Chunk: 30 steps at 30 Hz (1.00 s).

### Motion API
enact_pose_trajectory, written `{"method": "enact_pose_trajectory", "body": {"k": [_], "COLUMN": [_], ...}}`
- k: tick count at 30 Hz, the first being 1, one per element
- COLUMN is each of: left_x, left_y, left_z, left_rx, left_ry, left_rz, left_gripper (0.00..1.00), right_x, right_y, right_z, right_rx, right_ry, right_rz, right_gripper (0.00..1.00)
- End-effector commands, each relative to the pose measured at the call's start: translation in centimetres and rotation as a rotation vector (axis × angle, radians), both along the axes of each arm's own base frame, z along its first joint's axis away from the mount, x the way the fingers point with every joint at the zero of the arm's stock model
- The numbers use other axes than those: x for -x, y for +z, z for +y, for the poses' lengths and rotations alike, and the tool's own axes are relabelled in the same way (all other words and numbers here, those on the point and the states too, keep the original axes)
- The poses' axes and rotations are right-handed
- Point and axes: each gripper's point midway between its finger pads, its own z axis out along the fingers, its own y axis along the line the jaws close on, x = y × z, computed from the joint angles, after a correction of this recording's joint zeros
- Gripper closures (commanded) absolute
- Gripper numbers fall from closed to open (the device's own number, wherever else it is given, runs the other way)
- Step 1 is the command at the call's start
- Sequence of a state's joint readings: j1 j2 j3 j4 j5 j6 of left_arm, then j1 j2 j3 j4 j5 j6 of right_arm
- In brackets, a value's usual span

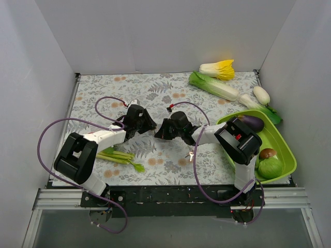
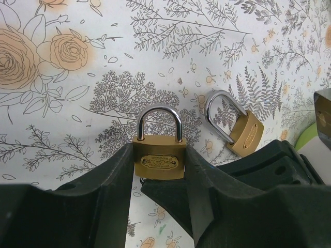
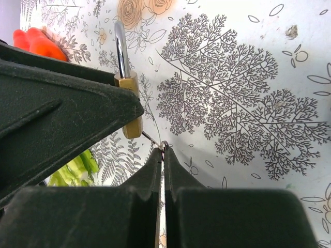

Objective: Unlock with the key

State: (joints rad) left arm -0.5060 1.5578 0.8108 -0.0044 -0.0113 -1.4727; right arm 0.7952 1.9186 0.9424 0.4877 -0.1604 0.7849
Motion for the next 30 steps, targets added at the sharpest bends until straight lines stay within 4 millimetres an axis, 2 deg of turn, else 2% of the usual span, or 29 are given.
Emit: {"method": "enact_pose_trajectory", "body": {"k": [1, 10, 21, 30], "left_x": [1.7, 1.4, 1.4, 1.7], "left_y": [1.1, 1.4, 1.0, 1.5], "left_z": [-1.3, -1.3, -1.3, -1.6], "left_rx": [0.017, -0.011, -0.048, -0.032], "left_ry": [-0.074, -0.08, -0.078, -0.085], "left_rz": [0.008, -0.009, -0.013, -0.025], "left_gripper": [1.0, 1.0, 1.0, 1.0], "right_x": [-3.7, -3.0, -3.0, -3.4], "right_y": [7.5, 8.4, 10.7, 10.1], "right_z": [1.3, 0.9, 1.1, 1.7], "right_rx": [-0.135, -0.149, -0.176, -0.175], "right_ry": [-0.05, -0.032, -0.011, -0.002], "right_rz": [-0.199, -0.211, -0.261, -0.255], "right_gripper": [0.99, 0.99, 0.99, 0.99]}}
